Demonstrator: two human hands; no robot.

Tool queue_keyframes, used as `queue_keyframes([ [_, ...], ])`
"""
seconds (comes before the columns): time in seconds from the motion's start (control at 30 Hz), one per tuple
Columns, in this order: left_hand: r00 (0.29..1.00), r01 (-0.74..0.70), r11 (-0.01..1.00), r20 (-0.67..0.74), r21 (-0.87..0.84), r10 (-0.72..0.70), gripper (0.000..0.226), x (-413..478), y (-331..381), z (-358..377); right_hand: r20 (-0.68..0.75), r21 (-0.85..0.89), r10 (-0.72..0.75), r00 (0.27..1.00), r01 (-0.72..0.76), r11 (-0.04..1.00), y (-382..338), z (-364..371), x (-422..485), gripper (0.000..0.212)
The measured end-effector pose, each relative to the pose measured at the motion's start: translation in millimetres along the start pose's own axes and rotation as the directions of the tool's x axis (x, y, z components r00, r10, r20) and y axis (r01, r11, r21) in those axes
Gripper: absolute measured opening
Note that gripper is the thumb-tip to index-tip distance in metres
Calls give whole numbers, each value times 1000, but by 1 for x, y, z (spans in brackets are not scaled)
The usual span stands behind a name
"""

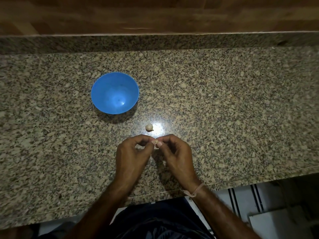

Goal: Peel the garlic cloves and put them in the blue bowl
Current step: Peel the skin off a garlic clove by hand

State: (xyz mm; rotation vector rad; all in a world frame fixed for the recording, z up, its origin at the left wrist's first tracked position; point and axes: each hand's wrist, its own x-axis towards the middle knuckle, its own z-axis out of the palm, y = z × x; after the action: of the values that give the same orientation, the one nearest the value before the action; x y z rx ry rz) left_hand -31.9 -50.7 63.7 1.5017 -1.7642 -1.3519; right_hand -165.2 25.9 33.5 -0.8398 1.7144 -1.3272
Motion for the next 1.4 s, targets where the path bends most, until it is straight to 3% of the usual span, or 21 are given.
queue_keyframes([
  [0.23, 999, 6, 996, 42, -92, -2, 15, 0, 4, -4, -4, -9, -5, 1000, 5, 1000, 1, -1, 1, 11],
  [0.7, 997, 46, 981, 75, -190, -33, 9, -2, -4, 0, -17, -92, 8, 1000, -9, 996, -1, 0, -5, 14],
  [1.2, 999, 17, 989, -27, -145, -21, 9, -7, -4, 4, -14, 35, 88, 996, -88, 996, -3, 3, -5, 9],
  [1.4, 996, 74, 971, -21, -227, -81, 20, -6, 3, 8, -55, 62, 118, 991, -114, 991, -5, 6, -3, 7],
])
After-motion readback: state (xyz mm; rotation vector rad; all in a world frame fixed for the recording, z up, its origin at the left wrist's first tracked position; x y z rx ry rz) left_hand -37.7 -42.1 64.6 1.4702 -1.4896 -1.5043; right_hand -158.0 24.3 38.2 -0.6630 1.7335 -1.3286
